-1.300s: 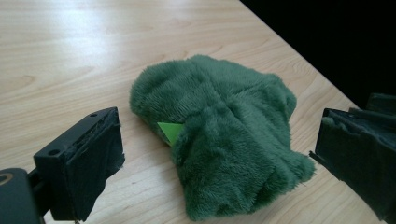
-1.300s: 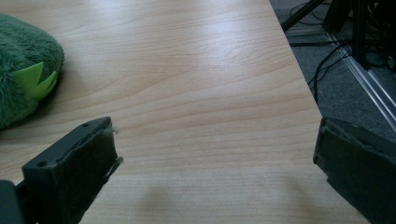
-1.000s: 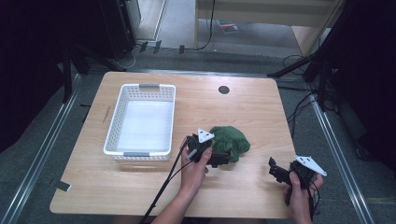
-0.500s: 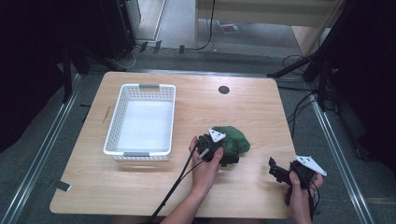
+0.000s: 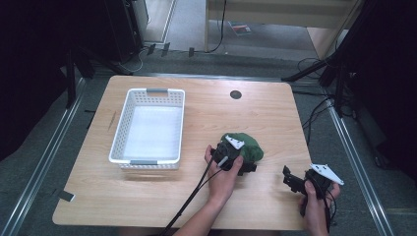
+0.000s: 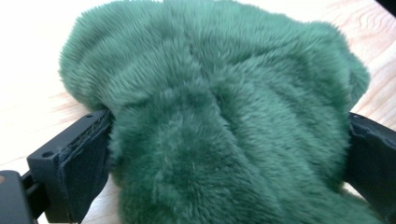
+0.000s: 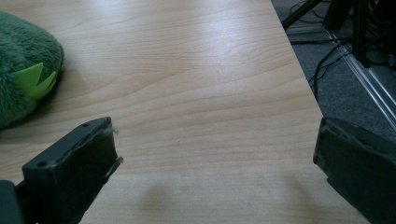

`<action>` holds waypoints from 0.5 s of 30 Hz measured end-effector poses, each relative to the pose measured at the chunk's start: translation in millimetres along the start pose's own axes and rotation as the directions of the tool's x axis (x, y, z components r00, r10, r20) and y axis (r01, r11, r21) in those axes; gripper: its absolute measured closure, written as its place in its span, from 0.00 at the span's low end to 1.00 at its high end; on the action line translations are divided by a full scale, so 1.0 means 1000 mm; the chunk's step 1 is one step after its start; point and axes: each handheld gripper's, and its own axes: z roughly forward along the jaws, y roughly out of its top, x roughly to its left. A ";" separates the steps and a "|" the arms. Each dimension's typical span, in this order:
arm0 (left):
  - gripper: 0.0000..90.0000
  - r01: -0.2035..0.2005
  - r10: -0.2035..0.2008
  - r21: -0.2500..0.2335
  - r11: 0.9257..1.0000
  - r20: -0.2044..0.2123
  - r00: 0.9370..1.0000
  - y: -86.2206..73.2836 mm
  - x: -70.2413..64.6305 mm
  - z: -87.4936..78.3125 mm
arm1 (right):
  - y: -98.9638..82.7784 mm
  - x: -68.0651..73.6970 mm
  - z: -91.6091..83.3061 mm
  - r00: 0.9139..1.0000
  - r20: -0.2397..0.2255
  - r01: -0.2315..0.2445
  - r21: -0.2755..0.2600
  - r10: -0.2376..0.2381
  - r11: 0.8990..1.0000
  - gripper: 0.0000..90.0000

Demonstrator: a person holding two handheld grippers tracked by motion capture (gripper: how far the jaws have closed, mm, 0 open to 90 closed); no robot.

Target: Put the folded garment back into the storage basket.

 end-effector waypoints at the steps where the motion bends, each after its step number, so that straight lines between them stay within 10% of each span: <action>1: 0.00 -0.003 0.003 0.006 1.000 0.002 1.000 -0.001 0.000 0.001 | 0.000 0.000 0.000 1.000 0.000 0.000 0.000 0.000 1.000 0.00; 15: 0.00 -0.020 0.020 0.004 1.000 -0.021 1.000 -0.006 -0.002 0.011 | 0.000 0.000 0.000 1.000 -0.002 0.000 0.000 0.000 1.000 0.00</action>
